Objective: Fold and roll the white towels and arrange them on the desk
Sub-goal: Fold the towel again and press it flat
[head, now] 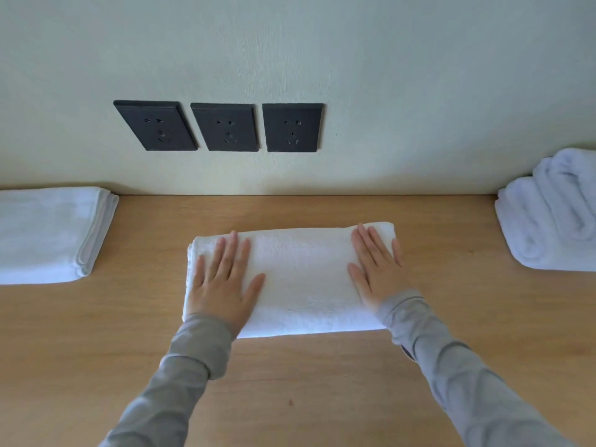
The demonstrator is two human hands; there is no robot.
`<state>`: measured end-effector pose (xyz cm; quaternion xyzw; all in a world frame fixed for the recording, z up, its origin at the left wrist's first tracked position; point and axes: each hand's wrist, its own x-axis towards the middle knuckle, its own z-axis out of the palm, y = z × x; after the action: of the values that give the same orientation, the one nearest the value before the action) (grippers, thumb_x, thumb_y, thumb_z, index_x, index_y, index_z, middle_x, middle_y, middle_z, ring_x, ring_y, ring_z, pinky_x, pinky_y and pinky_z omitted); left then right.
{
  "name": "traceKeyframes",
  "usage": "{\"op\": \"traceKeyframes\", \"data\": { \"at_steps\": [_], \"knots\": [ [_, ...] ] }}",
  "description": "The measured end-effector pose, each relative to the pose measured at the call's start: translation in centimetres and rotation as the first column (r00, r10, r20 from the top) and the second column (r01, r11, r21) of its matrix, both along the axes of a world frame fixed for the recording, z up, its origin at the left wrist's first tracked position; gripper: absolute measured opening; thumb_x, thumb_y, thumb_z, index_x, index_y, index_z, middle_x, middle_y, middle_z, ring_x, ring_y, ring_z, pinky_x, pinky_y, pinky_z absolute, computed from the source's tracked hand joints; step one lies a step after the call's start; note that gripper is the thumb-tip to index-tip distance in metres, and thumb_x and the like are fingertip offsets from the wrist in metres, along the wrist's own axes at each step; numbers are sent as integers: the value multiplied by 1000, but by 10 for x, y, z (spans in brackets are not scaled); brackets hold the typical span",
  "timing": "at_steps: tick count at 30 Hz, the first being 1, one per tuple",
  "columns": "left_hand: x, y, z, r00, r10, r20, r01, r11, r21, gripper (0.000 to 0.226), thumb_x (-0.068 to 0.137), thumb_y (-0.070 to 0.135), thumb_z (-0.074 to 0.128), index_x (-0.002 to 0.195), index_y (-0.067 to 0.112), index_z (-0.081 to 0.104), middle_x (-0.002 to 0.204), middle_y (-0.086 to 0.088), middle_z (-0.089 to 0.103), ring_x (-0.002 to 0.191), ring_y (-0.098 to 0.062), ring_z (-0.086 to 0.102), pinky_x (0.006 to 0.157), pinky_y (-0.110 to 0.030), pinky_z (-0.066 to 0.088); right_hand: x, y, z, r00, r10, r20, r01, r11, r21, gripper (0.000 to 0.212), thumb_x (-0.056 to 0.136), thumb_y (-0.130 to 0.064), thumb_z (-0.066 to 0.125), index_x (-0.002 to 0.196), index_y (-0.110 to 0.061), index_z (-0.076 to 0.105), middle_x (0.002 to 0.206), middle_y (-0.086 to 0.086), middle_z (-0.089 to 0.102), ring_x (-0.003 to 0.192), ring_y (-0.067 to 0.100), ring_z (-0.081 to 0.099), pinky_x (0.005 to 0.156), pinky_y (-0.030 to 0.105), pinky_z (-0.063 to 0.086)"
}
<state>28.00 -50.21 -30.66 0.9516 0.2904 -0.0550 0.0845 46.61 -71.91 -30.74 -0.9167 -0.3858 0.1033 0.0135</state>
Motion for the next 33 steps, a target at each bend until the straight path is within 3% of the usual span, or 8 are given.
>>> {"op": "traceKeyframes", "data": {
  "at_steps": [13, 16, 18, 20, 22, 26, 30, 33],
  "knots": [
    [9, -1, 9, 998, 17, -68, -18, 1000, -18, 67, 87, 61, 0, 140, 32, -30, 154, 10, -26, 141, -8, -22, 117, -38, -11, 0, 6, 10, 998, -21, -63, 25, 998, 62, 59, 99, -41, 19, 149, -20, -4, 158, -7, -8, 144, 7, -12, 117, 37, -10],
    [0, -16, 29, 975, 145, 168, -132, 988, -86, 70, 95, 52, 27, 150, 22, -4, 159, -1, -10, 146, -15, -10, 118, -36, -6, -17, -8, 27, 982, -159, -98, 185, 904, 386, 60, 97, -33, 41, 147, -7, 20, 156, 8, 19, 144, 21, 14, 118, 38, 9],
    [-13, -38, 39, 807, 382, 450, -295, 922, -253, 71, 93, 39, 49, 150, 15, 15, 158, -9, 9, 146, -24, 7, 118, -41, 8, -38, -24, 32, 904, -349, -247, 427, 689, 586, 56, 92, -29, 52, 138, -3, 36, 141, 13, 41, 132, 24, 35, 110, 37, 28],
    [-25, -66, 44, 500, 691, 522, -475, 723, -502, 75, 86, 29, 64, 146, 12, 25, 151, -16, 22, 138, -33, 22, 112, -52, 23, -59, -39, 28, 745, -497, -445, 661, 463, 591, 55, 88, -35, 58, 128, 1, 45, 126, 17, 50, 119, 28, 44, 100, 37, 38],
    [-32, -84, 39, 205, 929, 308, -583, 368, -724, 80, 80, 30, 72, 143, 11, 28, 145, -18, 27, 132, -35, 28, 106, -56, 30, -74, -46, 18, 512, -576, -638, 848, 218, 484, 56, 85, -33, 65, 121, 6, 49, 119, 21, 52, 114, 34, 49, 91, 37, 41],
    [-33, -98, 27, -31, 944, -327, -437, -307, -846, 91, 66, 53, 76, 131, 0, 41, 123, -17, 48, 109, -32, 51, 92, -42, 45, -83, -44, 10, 133, -493, -860, 969, -118, 218, 64, 75, -38, 71, 118, 7, 51, 121, 23, 55, 111, 32, 54, 91, 37, 44],
    [-21, -99, 28, 21, 864, -503, -62, -501, -863, 85, 67, 56, 74, 132, 11, 43, 127, -15, 52, 116, -28, 52, 98, -35, 43, -80, -27, 18, -357, -52, -933, 896, -302, -326, 87, 70, -45, 75, 132, 4, 38, 138, 22, 42, 127, 31, 45, 102, 46, 42],
    [-10, -87, 27, 37, 880, -473, 33, -475, -880, 65, 72, 51, 73, 118, 11, 51, 125, -10, 58, 111, -26, 57, 96, -35, 45, -83, -14, 23, -398, 92, -913, 887, -215, -408, 94, 65, -53, 76, 136, -8, 33, 136, 12, 43, 126, 24, 45, 102, 46, 42]
  ]
}}
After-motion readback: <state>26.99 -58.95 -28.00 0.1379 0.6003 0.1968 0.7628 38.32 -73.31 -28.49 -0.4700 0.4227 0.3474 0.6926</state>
